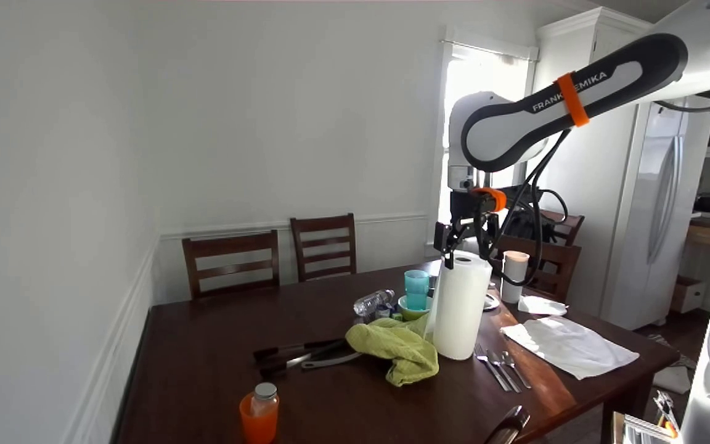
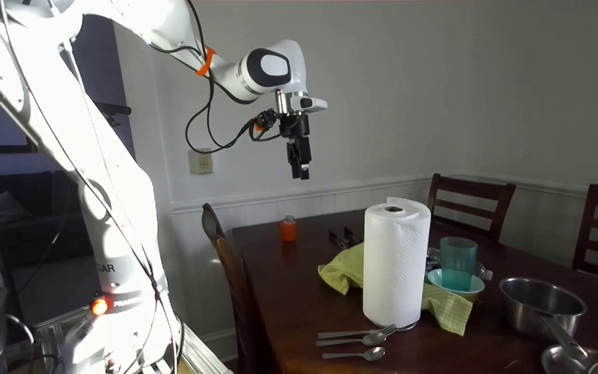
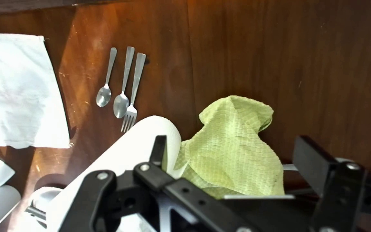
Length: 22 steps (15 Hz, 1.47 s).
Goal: Remove the paper towel roll from the silver stand
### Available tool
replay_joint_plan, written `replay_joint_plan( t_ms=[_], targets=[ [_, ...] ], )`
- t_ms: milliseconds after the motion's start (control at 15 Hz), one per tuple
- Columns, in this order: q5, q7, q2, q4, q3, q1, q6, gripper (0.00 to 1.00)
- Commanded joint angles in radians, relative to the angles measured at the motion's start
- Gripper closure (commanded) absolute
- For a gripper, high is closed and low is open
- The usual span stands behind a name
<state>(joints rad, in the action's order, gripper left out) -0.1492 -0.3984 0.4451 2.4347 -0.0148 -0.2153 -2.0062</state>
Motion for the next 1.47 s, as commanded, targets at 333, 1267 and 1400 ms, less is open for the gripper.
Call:
replay_joint_plan(
  t_ms=[333, 1267, 1400],
  targets=[
    [-0.019, -0.010, -0.084, -0.029, -0.164, -0.144, -0.188, 0.00],
    [0.002, 0.015, -0.192, -0.070, -0.257, -0.212, -0.304, 0.00],
    [0.007, 0.039, -0.222, -0.083, -0.282, -0.213, -0.329, 0.00]
  ],
)
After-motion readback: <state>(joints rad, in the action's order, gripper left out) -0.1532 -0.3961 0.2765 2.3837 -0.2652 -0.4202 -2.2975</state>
